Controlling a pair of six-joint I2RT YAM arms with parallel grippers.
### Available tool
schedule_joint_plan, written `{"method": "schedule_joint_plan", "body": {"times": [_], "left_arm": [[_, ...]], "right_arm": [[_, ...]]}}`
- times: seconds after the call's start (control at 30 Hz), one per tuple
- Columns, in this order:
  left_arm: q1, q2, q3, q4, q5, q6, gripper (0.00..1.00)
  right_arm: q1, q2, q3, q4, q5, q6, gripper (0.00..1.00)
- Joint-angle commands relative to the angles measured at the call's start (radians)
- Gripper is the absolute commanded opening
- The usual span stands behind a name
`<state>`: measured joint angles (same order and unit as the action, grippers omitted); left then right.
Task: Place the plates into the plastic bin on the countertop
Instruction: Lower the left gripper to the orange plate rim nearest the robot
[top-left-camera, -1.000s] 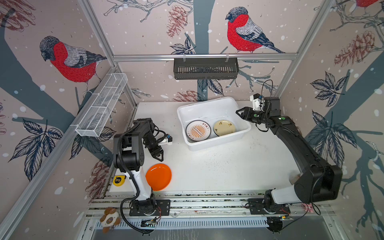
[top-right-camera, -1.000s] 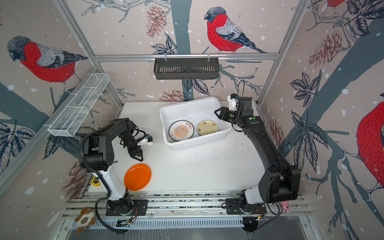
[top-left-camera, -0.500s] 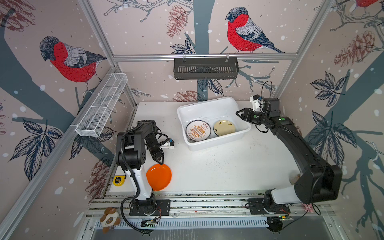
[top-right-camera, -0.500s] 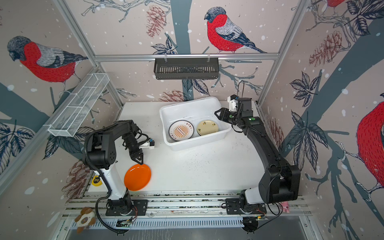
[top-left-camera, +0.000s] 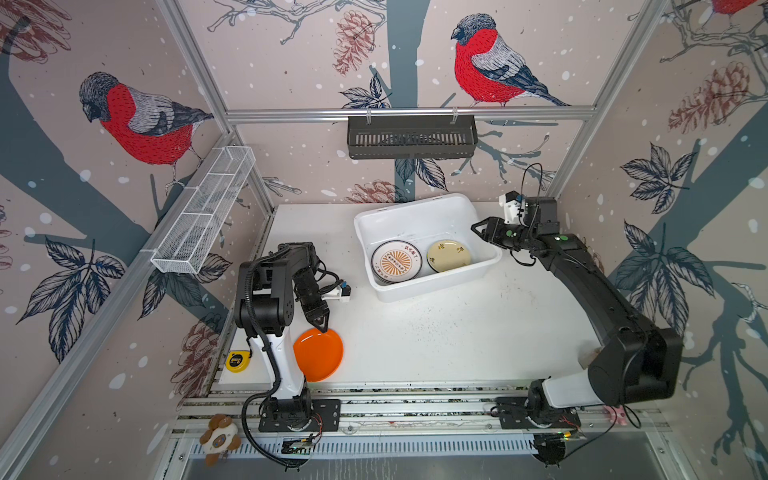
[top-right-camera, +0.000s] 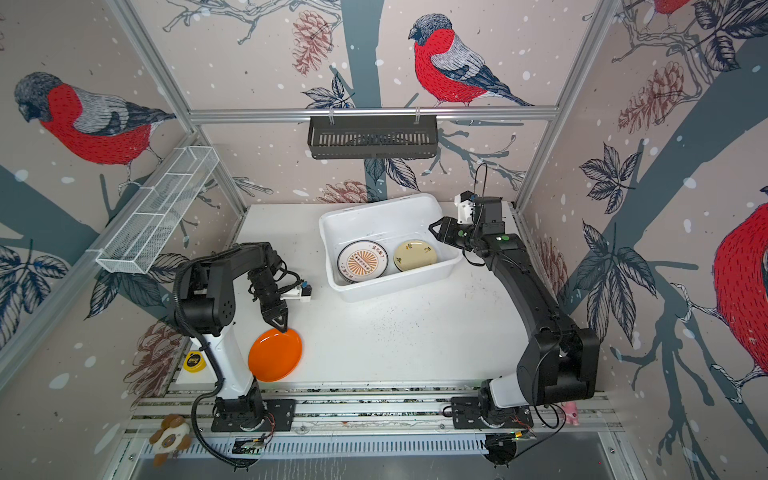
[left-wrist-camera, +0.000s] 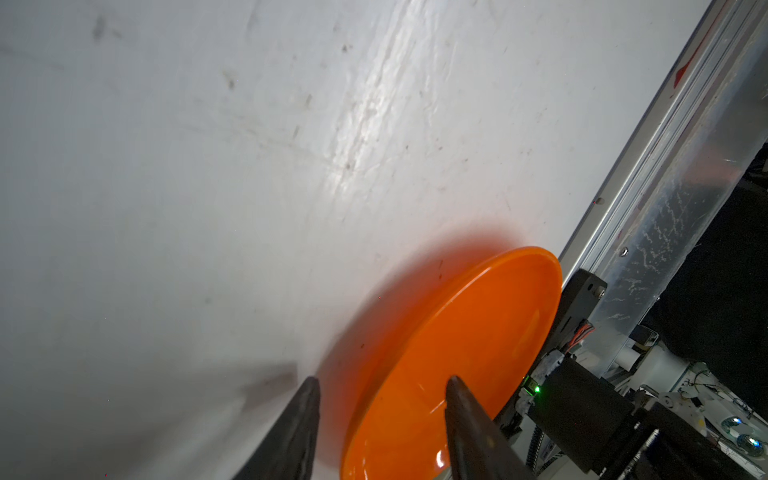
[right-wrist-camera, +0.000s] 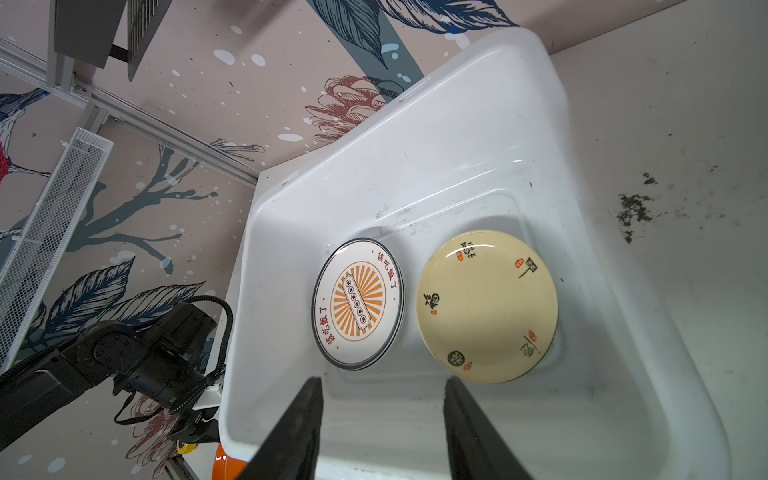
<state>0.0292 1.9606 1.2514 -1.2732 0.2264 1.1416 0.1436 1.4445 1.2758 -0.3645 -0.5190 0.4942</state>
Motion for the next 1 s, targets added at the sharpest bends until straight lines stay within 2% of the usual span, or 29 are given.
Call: {"method": "schedule_joint_plan", "body": {"times": [0.0, 0.27, 0.6, 0.83, 0.97], "left_arm": [[0.000, 0.003, -0.006, -0.034, -0.010, 0.030, 0.49], [-0.002, -0.014, -0.046, -0.003, -0.044, 0.047, 0.44], [-0.002, -0.019, -0.045, 0.029, -0.039, 0.035, 0.29], [-0.002, -0.031, -0.049, 0.038, -0.038, 0.038, 0.27], [-0.003, -0.032, -0.046, 0.043, -0.042, 0.035, 0.21]], "right_arm": [[0.002, 0.007, 0.012, 0.012, 0.007, -0.001, 0.49], [0.005, 0.011, 0.008, 0.016, 0.010, 0.004, 0.49], [0.005, 0.017, 0.007, 0.018, 0.013, 0.001, 0.49], [0.005, 0.019, 0.002, 0.021, 0.013, 0.001, 0.49], [0.006, 0.022, 0.001, 0.026, 0.011, 0.001, 0.49]]}}
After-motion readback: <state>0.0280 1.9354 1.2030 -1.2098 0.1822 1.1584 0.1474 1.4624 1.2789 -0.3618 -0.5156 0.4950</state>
